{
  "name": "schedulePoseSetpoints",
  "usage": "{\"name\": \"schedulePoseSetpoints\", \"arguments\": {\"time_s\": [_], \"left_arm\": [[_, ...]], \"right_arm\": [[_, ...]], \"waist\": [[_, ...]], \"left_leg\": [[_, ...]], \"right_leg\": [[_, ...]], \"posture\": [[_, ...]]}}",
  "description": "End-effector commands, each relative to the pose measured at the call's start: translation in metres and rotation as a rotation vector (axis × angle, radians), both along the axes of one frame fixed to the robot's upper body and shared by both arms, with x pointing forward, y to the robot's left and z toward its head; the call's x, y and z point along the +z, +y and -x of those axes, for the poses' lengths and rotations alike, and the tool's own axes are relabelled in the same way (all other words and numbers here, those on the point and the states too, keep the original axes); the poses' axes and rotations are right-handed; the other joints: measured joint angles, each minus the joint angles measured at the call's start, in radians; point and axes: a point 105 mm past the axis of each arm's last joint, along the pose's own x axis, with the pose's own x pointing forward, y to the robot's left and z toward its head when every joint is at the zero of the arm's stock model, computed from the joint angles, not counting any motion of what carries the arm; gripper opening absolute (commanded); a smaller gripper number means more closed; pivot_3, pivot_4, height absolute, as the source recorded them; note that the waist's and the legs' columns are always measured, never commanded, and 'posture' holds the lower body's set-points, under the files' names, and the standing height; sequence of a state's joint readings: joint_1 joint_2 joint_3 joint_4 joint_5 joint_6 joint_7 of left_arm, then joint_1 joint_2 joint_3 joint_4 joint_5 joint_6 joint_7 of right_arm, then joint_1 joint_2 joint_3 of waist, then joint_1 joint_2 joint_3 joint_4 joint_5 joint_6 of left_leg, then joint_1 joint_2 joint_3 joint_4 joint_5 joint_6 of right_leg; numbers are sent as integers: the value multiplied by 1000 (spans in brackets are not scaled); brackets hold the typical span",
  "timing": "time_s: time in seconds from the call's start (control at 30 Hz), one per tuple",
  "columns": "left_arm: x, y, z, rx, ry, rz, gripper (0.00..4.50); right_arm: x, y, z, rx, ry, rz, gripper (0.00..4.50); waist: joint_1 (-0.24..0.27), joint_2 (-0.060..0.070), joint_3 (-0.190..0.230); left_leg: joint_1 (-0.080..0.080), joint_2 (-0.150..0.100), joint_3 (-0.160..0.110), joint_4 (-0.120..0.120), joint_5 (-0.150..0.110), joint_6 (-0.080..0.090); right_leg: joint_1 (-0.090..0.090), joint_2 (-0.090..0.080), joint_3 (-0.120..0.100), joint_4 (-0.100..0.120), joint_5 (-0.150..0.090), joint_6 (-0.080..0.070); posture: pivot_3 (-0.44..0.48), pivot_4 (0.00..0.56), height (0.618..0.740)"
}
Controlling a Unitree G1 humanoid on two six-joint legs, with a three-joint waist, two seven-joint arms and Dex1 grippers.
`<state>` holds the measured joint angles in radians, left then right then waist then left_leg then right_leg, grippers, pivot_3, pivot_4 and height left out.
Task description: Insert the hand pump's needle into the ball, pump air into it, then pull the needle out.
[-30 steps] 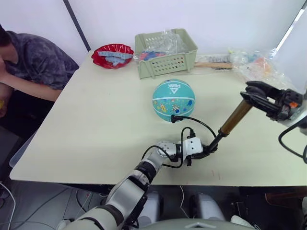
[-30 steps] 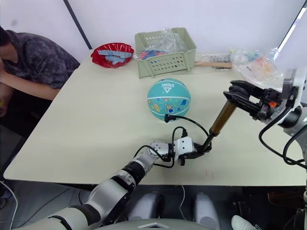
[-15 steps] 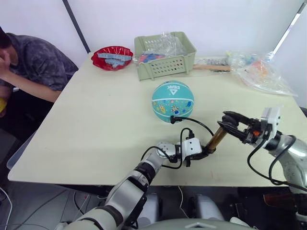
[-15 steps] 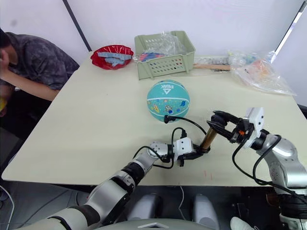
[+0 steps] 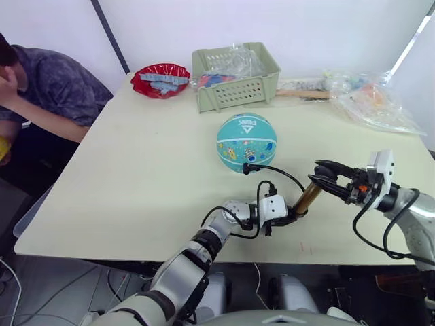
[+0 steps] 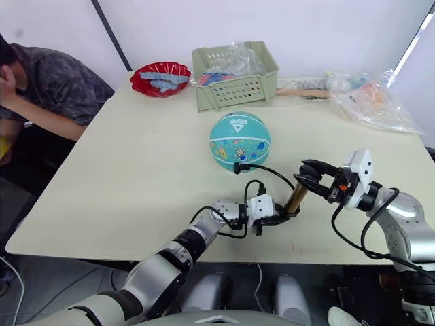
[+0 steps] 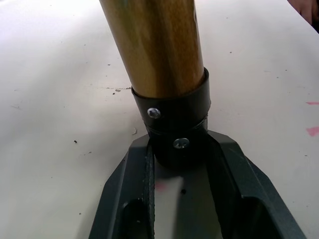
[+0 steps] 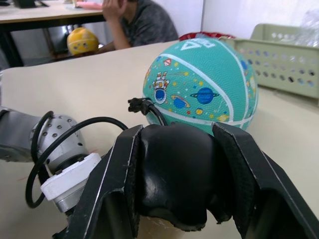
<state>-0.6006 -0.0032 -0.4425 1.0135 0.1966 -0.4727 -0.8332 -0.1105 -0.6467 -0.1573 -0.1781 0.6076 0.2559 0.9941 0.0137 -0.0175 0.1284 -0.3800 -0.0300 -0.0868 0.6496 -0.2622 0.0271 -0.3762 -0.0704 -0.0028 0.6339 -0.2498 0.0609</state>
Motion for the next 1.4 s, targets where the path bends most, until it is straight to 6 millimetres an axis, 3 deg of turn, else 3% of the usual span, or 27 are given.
{"name": "schedulePoseSetpoints", "arguments": {"time_s": [0.03, 0.27, 0.43, 0.63, 0.8, 0.93, 1.03, 1.23, 1.4], "left_arm": [[-60, 35, 27, -1, 160, -230, 1005], [-60, 36, 27, 0, 160, -232, 1005], [-59, 35, 27, -5, 157, -232, 1005], [-59, 35, 26, -7, 156, -234, 1005], [-59, 35, 26, -9, 159, -234, 1005], [-57, 34, 25, -13, 154, -233, 1005], [-56, 33, 25, -11, 155, -228, 1005], [-55, 33, 24, -4, 155, -220, 1005], [-55, 32, 24, 2, 160, -214, 1005]], "right_arm": [[58, -11, -2, 0, -132, -55, 1627], [118, -23, -1, 3, -233, -85, 1627], [144, -23, 5, 16, -269, -103, 1627], [163, -25, 9, 14, -302, -117, 1627], [162, -24, 9, 14, -296, -107, 1627], [143, -23, 6, 7, -254, -61, 1627], [98, -25, -2, -25, -161, 1, 1627], [36, -14, -3, -16, -56, 40, 1627], [-11, -10, -1, -33, 9, 78, 1627]], "waist": [[0, 5, 5], [0, 4, 9], [0, 3, 9], [0, 3, 10], [1, 4, 11], [0, 4, 11], [1, 1, 10], [-1, -8, 1], [-2, -8, -3]], "left_leg": [[0, 0, 0, 0, 0, 0], [-1, -1, 1, 1, 0, 0], [-1, -1, 0, 2, 0, 0], [-1, -1, 0, 2, 0, 0], [-2, -1, 1, 2, 0, 0], [-2, -1, 1, 2, 0, 0], [-1, 0, 0, 1, 0, 0], [0, 0, 0, 1, 0, 0], [1, 1, 0, 1, 0, 0]], "right_leg": [[0, 0, 0, 0, 0, 0], [0, -1, 0, 0, 0, 1], [0, -1, 0, 0, 0, 1], [0, -2, 0, 0, 1, 1], [-1, -2, 0, 0, 1, 0], [-1, -2, 0, 0, 1, 0], [0, -1, -1, 0, 0, 0], [1, -1, 0, 0, -1, 3], [1, 0, -1, 0, -1, 3]], "posture": [[0, 150, 740], [0, 150, 740], [0, 150, 740], [0, 150, 740], [0, 150, 740], [0, 150, 740], [0, 150, 740], [0, 150, 740], [0, 150, 740]]}}
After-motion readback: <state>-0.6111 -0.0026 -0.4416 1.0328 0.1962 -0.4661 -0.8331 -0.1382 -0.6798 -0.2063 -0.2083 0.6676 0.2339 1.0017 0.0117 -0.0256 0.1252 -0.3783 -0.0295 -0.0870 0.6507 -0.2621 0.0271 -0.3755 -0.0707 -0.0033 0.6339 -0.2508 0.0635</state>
